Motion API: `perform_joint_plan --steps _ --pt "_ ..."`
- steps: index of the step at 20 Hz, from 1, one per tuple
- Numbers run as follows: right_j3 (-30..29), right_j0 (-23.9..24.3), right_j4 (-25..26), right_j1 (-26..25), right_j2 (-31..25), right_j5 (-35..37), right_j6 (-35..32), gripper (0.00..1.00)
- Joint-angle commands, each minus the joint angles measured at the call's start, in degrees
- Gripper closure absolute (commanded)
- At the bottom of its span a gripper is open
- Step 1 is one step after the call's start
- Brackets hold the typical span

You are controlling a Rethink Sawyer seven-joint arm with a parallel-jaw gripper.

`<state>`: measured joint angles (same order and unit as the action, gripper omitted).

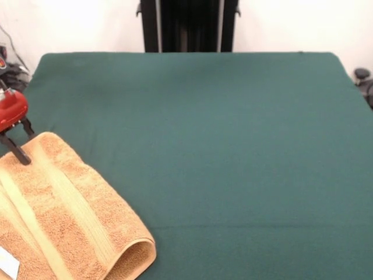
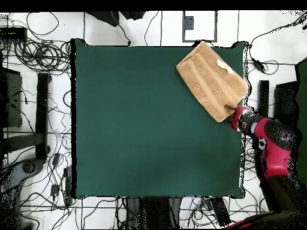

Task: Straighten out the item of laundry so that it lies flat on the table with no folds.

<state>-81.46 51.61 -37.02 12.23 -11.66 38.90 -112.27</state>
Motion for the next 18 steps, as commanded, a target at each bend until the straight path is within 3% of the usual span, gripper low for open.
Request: perform_joint_plan --steps 1,3,5,9,18 --pt "-17.23 -8.46 -3.48 -9.16 -13.6 10.13 -7.63 0.0" --pt "-17.06 -9.66 -1.97 -8.2 -12.47 7.71 -6.26 0.0" --pt "-15.14 -11.62 0.55 -7.75 -10.28 9.83 -6.18 0.0" --pt "-10.52 -14.61 3.61 -8.17 -6.84 20.07 -9.66 0.0" --pt "-9.46 -15.94 2.46 -7.93 -4.89 23.97 -9.05 0.0"
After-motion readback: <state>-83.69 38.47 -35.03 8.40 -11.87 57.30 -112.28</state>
